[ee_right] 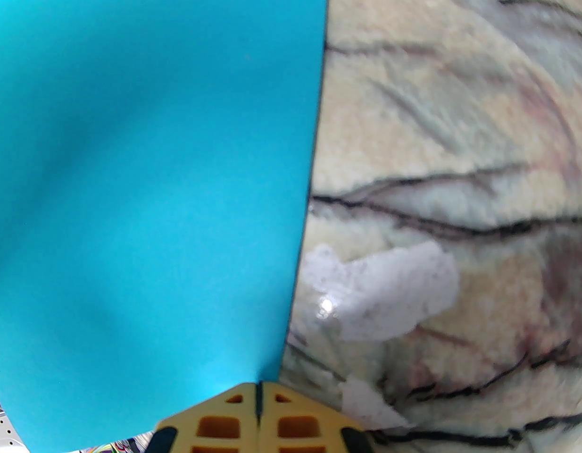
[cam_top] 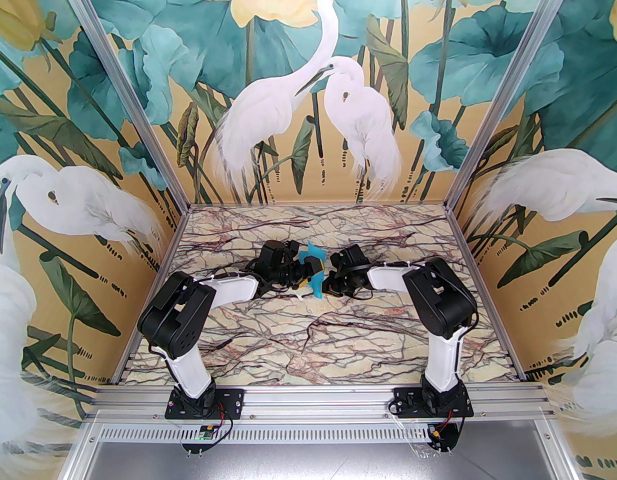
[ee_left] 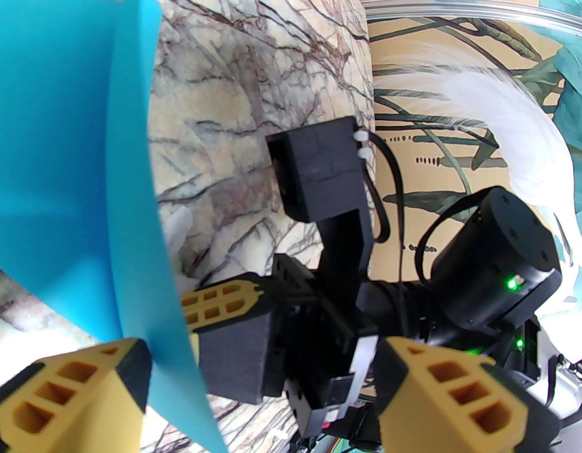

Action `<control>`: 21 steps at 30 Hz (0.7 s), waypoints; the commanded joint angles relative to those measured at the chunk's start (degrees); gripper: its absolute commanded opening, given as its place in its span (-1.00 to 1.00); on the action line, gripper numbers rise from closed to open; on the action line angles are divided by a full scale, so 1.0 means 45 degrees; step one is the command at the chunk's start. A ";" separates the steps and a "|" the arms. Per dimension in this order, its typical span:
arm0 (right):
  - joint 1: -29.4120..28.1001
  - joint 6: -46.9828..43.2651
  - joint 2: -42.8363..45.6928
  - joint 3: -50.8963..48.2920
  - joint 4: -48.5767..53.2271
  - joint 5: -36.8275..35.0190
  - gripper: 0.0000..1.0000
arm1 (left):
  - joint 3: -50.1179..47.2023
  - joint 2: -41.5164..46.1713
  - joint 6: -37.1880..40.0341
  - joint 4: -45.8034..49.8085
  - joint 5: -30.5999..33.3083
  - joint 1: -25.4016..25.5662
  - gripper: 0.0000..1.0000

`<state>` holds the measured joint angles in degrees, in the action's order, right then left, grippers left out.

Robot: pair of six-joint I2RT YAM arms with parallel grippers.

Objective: Fold a paper plane with a square sheet of paper (fold left side to right side)

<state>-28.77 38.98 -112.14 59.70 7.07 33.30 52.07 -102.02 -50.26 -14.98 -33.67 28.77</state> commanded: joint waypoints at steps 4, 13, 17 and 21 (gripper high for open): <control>-0.0063 0.0103 -0.0638 -0.0395 0.0714 -0.0784 -1.00 | -0.0091 0.0434 0.0268 0.0641 0.0015 0.0051 0.64; -0.0060 0.0126 -0.0670 -0.0396 0.0684 -0.0769 -1.00 | -0.0336 0.1040 0.0566 0.1402 0.0118 0.0146 0.61; -0.0060 0.0135 -0.0629 -0.0450 0.0696 -0.0771 -1.00 | -0.0266 0.0878 0.0326 0.0948 -0.0026 0.0167 0.61; -0.0069 0.0124 -0.0601 -0.0474 0.0732 -0.0782 -1.00 | -0.0042 0.0397 0.0135 0.0463 -0.0129 0.0188 0.61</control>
<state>-28.77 39.00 -112.14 59.70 7.05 33.30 51.22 -98.96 -48.99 -10.92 -33.63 29.26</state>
